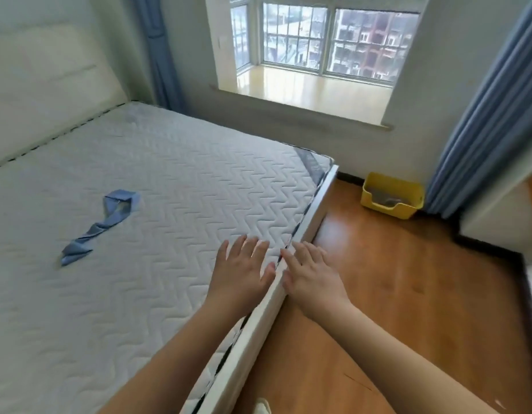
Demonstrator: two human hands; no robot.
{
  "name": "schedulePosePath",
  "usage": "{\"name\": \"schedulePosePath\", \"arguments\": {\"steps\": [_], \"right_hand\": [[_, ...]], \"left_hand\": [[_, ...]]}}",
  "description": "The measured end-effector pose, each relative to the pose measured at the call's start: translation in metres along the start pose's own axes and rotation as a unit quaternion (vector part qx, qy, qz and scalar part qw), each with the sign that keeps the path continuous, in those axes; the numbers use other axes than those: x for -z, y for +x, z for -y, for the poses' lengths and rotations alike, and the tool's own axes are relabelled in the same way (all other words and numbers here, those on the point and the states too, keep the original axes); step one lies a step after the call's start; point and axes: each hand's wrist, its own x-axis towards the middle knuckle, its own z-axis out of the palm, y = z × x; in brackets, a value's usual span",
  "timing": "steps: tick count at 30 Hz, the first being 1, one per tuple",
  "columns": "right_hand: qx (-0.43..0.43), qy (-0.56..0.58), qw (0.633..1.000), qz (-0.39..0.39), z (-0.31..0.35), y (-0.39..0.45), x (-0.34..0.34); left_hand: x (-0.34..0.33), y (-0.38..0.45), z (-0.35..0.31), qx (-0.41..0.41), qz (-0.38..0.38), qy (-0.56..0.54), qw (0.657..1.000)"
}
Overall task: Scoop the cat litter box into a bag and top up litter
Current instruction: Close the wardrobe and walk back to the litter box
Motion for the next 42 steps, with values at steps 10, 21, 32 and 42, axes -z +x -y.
{"name": "schedulePosePath", "arguments": {"steps": [10,21,32,42], "right_hand": [[-0.226,0.001,0.974,0.008,-0.098,0.009,0.013],[-0.339,0.02,0.94,-0.007,-0.252,0.017,0.028],[-0.38,0.041,0.924,-0.003,-0.422,0.046,0.035],[-0.4,0.045,0.915,0.028,-0.516,0.097,0.022]], "left_hand": [[-0.036,0.12,-0.078,-0.185,0.005,0.012,0.983],[-0.069,0.244,-0.208,-0.305,0.074,0.014,0.949],[-0.085,0.365,-0.334,-0.32,0.09,0.008,0.943],[-0.103,0.487,-0.387,-0.343,0.091,-0.009,0.935]]}}
